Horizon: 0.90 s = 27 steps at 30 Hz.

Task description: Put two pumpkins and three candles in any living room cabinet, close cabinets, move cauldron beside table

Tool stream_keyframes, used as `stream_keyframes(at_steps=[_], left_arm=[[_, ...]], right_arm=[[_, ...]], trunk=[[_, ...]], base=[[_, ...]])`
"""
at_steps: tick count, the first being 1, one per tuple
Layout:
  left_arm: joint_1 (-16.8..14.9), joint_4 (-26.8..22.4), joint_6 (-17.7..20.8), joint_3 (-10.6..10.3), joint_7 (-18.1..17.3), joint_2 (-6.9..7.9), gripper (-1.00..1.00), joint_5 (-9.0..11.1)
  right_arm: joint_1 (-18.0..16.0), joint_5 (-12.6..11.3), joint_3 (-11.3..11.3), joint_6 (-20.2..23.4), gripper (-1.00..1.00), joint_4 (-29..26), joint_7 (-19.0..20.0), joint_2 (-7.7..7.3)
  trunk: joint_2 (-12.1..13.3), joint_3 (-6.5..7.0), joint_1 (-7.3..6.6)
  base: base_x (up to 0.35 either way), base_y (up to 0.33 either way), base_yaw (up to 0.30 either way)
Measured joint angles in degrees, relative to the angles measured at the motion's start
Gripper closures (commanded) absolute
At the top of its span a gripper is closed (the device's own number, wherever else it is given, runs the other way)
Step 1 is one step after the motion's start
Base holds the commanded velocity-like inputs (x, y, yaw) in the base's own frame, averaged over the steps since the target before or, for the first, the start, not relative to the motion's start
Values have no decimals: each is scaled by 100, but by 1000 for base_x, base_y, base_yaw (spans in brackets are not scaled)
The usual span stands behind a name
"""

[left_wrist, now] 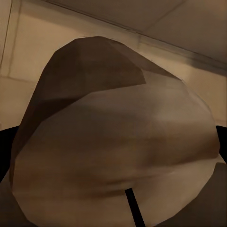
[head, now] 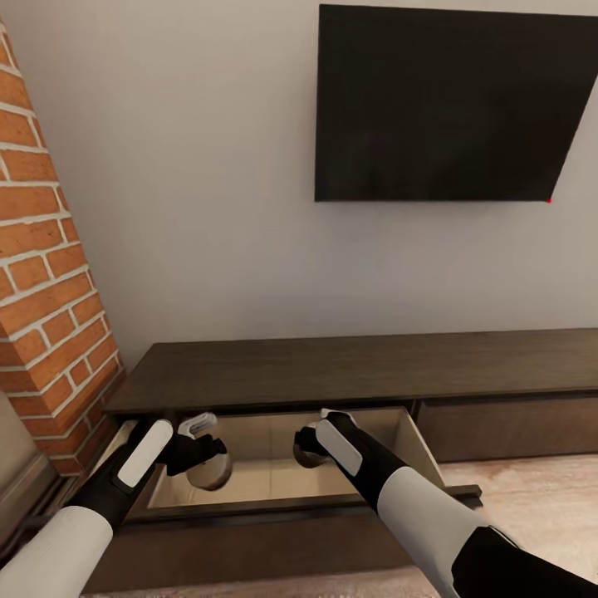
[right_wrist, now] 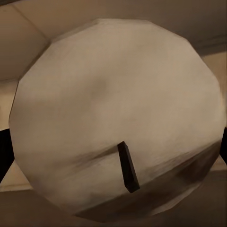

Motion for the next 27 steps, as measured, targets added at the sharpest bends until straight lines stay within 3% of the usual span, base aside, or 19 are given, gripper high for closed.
stream_keyframes(at_steps=[7, 18, 27], left_arm=[[0, -4, -6, 1, 0, 0, 100, -2], [-1, -7, -10, 1, 0, 2, 100, -9], [-1, 2, -10, -8, 0, -16, 100, -44]], right_arm=[[0, 14, 5, -11, 100, -28, 70, 0], [-1, 18, 6, -18, 100, -35, 93, 0], [-1, 38, 6, 8, 100, -35, 249, 0]], trunk=[[-9, -155, 18], [-10, -156, 17], [-10, -155, 15]], base=[[0, 0, 0], [1, 0, 0], [154, 0, 0]])
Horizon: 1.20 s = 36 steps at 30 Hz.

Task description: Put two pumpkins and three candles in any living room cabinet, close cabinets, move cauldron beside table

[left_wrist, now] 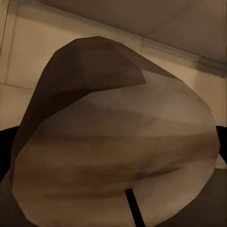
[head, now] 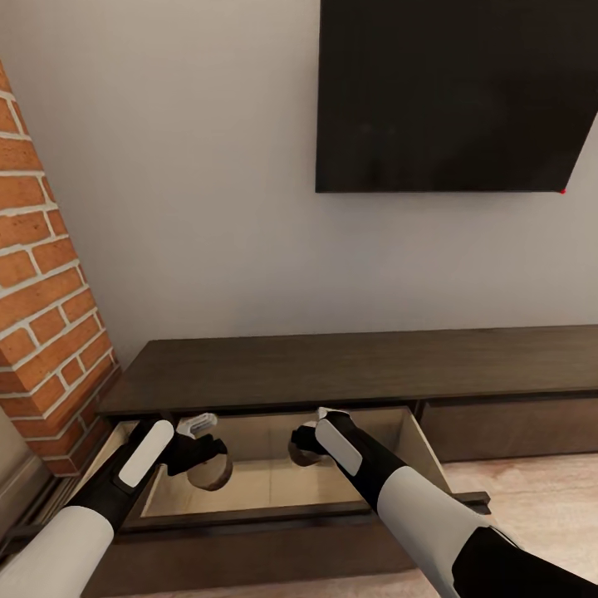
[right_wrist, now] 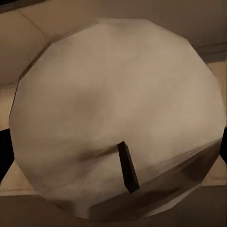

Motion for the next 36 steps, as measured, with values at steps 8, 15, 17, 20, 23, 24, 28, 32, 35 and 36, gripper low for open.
stream_keyframes(at_steps=[8, 15, 17, 20, 23, 24, 28, 32, 35, 36], left_arm=[[0, 0, 0, -2, 0, 0, 100, -2], [0, 0, -1, 0, 0, 13, 100, -5], [0, 0, -2, 0, 3, 14, 100, -2], [0, 0, 2, 0, 7, 17, 100, -20], [0, 0, 0, 0, 8, 16, 100, -17], [0, 0, -4, 0, 9, 17, 100, -15], [0, 0, -9, 0, 9, 10, 100, -15], [1, 0, -6, -6, 9, -6, 100, -19], [1, 0, -8, -10, 9, -8, 100, -22], [1, 0, -15, -21, 9, -8, 100, -25]], right_arm=[[0, -2, 0, -8, 100, 0, 12, 0], [0, -1, 46, 12, 100, 0, 15, 0], [0, 3, 154, -9, 100, 0, 6, 0], [0, -14, 226, -22, 100, 0, -3, 0], [0, -23, 241, -26, 100, 0, -5, 0], [0, -24, 243, -30, 100, 0, -5, 0], [0, -32, 249, -23, 100, 0, -7, 0], [1, -36, 247, 20, 100, 10, -20, 0], [3, -41, 249, 37, 100, 18, -24, 0], [2, -39, 246, 39, 100, 31, -25, 0]], trunk=[[0, 0, 1], [0, 1, 2], [0, 10, 2], [0, 22, 2], [0, 26, 2], [0, 26, 2], [0, 26, 2], [-4, -62, 13], [-8, -128, 21], [-10, -151, 24]], base=[[159, 0, 0], [59, 0, 10], [4, 0, 138], [1, 0, 103], [0, 0, 21], [0, 0, 5], [0, 0, 2], [0, 0, 0], [0, 0, 0], [0, 0, 0]])
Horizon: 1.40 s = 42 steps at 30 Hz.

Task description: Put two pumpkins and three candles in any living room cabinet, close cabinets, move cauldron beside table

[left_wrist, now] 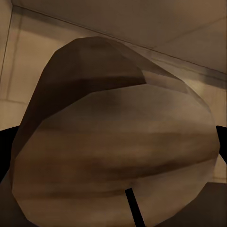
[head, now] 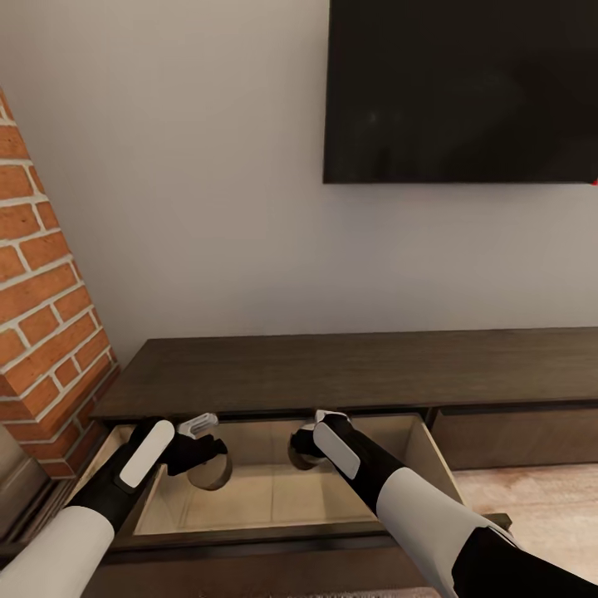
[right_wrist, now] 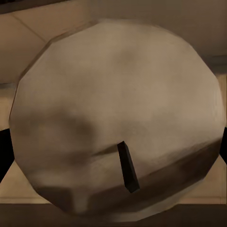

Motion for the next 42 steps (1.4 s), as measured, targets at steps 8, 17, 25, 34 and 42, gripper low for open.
stream_keyframes(at_steps=[8, 17, 25, 34, 42], left_arm=[[0, 0, -160, -31, 3, -6, 100, -4], [0, 0, -167, -32, 1, 1, 100, -1], [0, -1, -167, -33, 0, 0, 100, -3], [0, -8, -167, -41, 0, 0, 100, -4], [-1, -8, -167, -39, 0, 6, 100, -5]], right_arm=[[-1, -12, -1, 3, 100, 34, -7, 0], [1, -13, -3, -12, 100, 43, 1, 0], [2, -14, -1, -41, 100, 49, 1, 0], [6, -14, 6, -51, 100, 49, 1, 0], [4, -8, 6, -52, 100, 43, 1, 0]], trunk=[[-11, -177, 21], [-23, -377, 44], [-34, -554, 64], [-46, -754, 88], [-57, -931, 108]], base=[[0, 0, 0], [0, 0, 0], [0, 0, 0], [0, 0, 0], [0, 0, 0]])
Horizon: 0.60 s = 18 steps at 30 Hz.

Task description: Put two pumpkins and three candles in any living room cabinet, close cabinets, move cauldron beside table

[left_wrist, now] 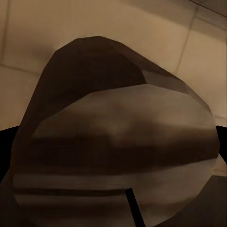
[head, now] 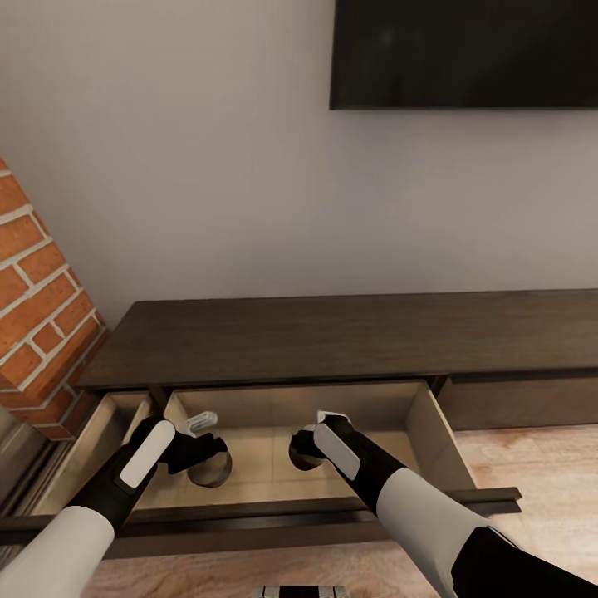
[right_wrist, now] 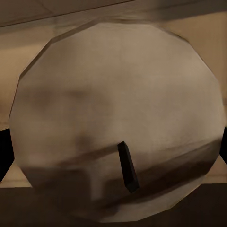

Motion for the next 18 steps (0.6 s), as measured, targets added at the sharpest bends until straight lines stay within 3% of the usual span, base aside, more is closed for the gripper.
stream_keyframes(at_steps=[10, 18], left_arm=[[0, 0, 0, -1, 0, -4, 100, 3], [-1, 0, -3, 3, -1, -6, 100, 5]], right_arm=[[-1, 3, 0, -7, 100, -1, 1, 0], [0, 4, 1, -17, 100, -3, 4, 0]], trunk=[[-13, -222, 26], [-14, -222, 25]], base=[[0, 0, 0], [0, 0, 0]])
